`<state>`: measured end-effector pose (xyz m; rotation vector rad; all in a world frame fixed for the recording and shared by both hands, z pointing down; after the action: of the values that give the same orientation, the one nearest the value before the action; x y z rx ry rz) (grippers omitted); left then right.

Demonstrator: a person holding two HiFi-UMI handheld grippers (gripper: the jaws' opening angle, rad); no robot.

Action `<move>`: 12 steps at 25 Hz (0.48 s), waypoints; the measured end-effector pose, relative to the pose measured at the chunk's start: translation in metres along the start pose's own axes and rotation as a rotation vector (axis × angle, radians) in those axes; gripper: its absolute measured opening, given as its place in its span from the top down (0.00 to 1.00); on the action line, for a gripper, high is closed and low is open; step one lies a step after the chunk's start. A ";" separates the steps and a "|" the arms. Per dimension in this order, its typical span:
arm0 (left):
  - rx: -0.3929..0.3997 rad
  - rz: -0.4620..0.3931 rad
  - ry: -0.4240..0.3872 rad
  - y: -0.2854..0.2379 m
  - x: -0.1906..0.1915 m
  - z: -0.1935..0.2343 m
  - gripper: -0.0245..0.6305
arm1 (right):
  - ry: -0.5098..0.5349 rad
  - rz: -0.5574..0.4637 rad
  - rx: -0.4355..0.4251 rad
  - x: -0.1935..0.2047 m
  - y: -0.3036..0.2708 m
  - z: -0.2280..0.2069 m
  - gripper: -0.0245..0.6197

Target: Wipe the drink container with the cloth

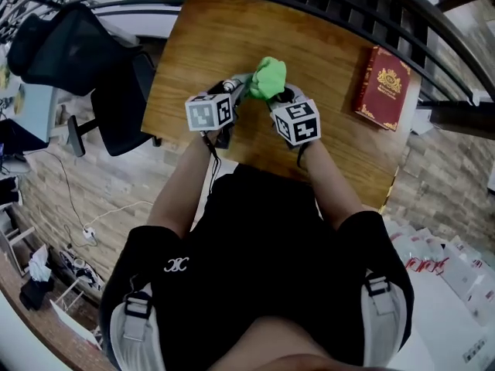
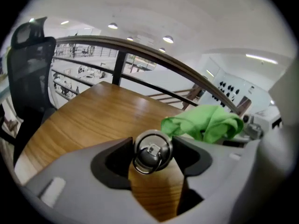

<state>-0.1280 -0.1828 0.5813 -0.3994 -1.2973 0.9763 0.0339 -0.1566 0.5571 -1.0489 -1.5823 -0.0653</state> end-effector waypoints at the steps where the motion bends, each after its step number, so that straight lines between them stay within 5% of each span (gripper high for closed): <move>1: 0.000 -0.004 -0.051 0.000 -0.001 -0.005 0.48 | 0.018 -0.024 0.024 -0.005 0.008 -0.001 0.88; 7: -0.016 -0.042 -0.289 -0.012 -0.010 -0.032 0.48 | 0.080 -0.150 0.157 -0.034 0.061 -0.008 0.88; 12: -0.038 -0.075 -0.391 -0.025 -0.015 -0.048 0.48 | 0.084 -0.224 0.224 -0.049 0.100 -0.008 0.88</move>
<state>-0.0742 -0.1957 0.5774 -0.1905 -1.6735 0.9980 0.1001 -0.1302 0.4712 -0.6857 -1.5842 -0.0812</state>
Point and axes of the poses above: the fingertips, and each gripper's own axes: y backward along the fingers, z to its left, x out of its underside, the point moved 6 cm from there along y, backward along the fingers, and after that the axes turned 7 degrees about -x, right-handed, at the moved point
